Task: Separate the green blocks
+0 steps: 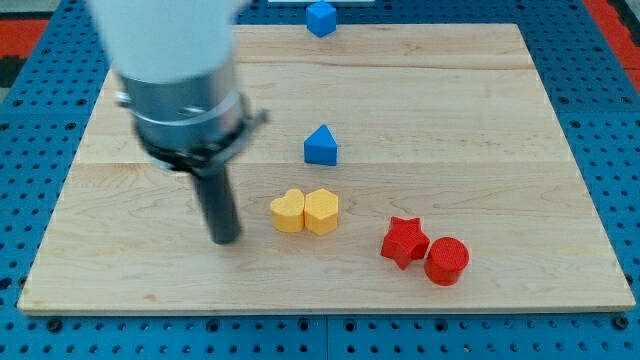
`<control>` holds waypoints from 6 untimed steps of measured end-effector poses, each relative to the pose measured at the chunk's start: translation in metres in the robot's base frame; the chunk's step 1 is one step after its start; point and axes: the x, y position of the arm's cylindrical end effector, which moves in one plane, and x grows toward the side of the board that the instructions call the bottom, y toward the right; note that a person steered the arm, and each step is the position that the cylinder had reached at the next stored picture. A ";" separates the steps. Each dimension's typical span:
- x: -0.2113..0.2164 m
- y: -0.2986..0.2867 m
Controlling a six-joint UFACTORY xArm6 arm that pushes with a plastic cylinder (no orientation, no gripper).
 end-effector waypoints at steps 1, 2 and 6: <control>-0.060 -0.015; -0.070 -0.056; -0.079 -0.038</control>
